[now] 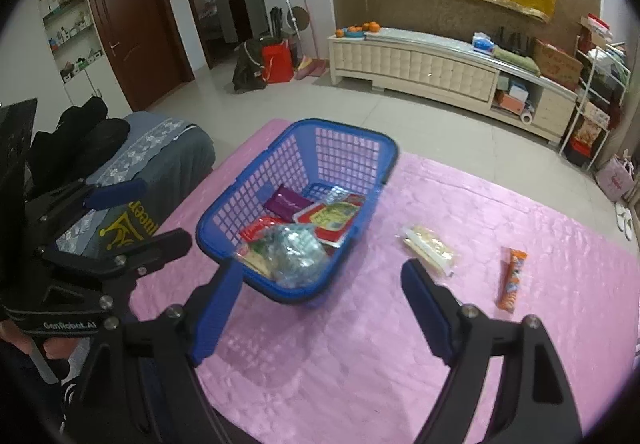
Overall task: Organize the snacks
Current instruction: 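Move both open tools back over the remaining snacks, then grasp the orange-and-white biscuit stick pack with the right tool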
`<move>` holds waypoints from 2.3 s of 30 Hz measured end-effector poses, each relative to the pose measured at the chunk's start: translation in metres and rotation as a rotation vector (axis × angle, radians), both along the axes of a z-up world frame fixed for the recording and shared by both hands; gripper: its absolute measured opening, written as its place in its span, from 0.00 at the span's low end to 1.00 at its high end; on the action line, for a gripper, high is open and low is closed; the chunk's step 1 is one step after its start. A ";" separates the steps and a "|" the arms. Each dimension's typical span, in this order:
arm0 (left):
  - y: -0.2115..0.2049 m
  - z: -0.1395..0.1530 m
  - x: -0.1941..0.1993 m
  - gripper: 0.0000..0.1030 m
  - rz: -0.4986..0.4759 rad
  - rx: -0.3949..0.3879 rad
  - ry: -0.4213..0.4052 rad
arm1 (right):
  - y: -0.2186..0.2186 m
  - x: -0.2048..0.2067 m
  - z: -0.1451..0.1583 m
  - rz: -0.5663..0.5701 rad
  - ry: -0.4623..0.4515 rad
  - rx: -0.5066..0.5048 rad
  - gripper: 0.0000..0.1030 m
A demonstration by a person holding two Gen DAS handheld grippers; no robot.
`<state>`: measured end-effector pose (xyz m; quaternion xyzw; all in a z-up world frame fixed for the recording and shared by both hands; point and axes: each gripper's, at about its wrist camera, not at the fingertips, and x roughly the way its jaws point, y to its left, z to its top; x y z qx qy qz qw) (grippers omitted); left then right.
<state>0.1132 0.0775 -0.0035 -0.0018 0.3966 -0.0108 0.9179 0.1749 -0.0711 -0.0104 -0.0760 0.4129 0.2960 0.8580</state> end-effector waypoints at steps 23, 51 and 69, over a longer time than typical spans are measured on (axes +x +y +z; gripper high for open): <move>-0.148 -0.059 0.060 0.80 -0.160 0.033 0.113 | -0.152 0.027 -0.057 -0.195 0.032 0.006 0.84; -0.154 -0.175 0.178 0.80 0.032 -0.024 0.276 | -0.190 0.164 -0.187 -0.287 0.147 0.004 0.67; -0.147 -0.184 0.147 0.80 0.130 -0.068 0.336 | -0.153 0.124 -0.197 -0.023 0.098 -0.058 0.23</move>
